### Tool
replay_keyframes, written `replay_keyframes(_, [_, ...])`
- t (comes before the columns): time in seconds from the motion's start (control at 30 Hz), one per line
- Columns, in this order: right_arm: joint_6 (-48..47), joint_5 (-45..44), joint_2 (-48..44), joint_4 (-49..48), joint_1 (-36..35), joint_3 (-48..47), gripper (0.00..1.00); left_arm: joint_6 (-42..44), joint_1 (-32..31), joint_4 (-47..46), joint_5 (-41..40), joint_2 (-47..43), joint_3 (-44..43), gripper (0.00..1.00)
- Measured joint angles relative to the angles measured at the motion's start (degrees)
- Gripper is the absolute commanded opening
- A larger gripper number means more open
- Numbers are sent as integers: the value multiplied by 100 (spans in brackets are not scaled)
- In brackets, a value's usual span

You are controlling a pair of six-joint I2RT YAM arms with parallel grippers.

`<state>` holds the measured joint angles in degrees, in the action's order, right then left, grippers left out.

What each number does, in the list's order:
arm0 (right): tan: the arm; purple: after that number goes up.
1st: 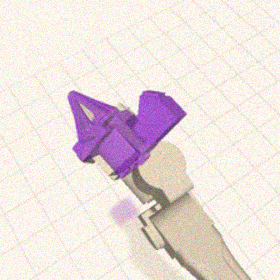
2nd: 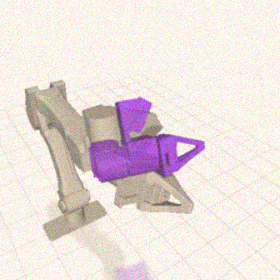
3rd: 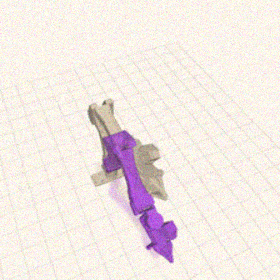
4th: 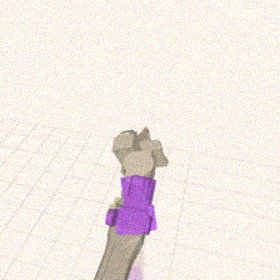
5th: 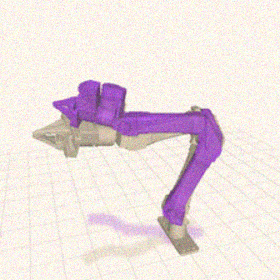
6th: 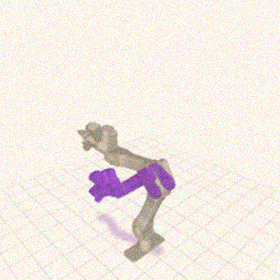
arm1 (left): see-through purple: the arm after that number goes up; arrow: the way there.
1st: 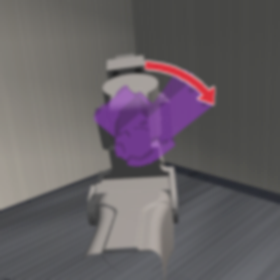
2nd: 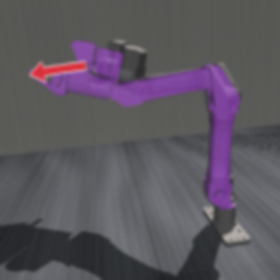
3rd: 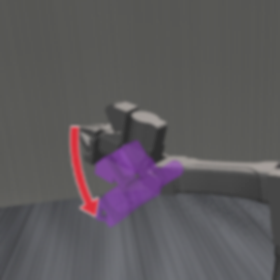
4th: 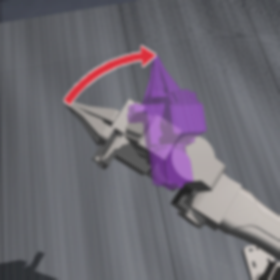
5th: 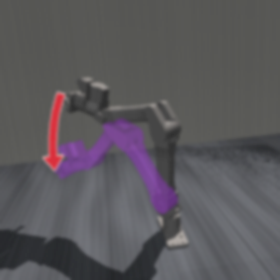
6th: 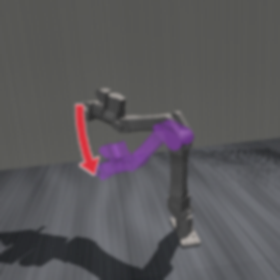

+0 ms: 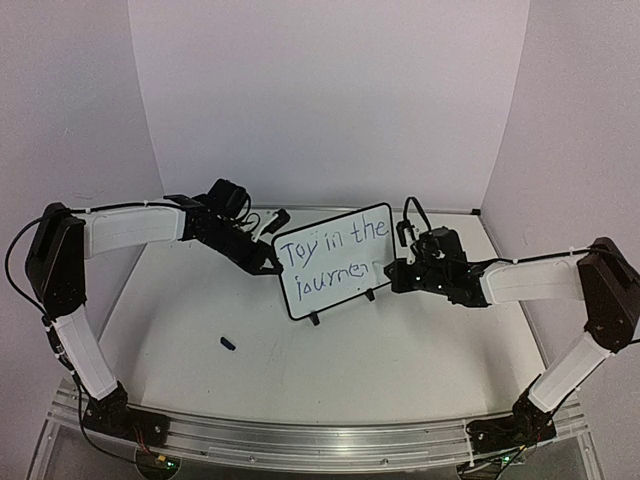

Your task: Write a sentence on the whiteboard

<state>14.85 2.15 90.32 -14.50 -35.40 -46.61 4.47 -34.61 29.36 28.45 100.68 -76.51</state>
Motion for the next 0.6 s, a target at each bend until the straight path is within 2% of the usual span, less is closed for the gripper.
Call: replay_keyframes(0.6, [-20,2,142,-267,0,0,0,-2,0,-24,20,50,-39,0])
